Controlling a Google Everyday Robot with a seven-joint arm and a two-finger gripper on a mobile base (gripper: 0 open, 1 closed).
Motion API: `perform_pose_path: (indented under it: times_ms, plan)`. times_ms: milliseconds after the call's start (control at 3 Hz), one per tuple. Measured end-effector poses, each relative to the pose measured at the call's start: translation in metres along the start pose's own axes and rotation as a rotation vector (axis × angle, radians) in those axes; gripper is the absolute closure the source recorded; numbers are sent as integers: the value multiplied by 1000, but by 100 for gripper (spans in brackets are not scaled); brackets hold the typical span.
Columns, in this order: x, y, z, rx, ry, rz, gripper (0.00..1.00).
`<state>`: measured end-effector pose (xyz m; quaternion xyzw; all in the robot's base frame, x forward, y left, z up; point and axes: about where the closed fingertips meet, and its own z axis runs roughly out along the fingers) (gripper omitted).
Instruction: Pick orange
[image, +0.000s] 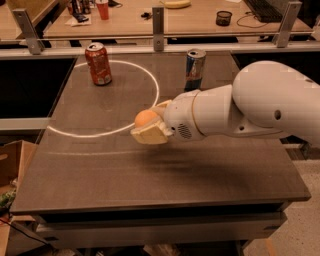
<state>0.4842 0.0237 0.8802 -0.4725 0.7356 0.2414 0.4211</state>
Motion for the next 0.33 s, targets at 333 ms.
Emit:
perform_pose_path:
  times_ms: [333]
  plan:
    - [0, 0, 0, 0, 3, -1, 100]
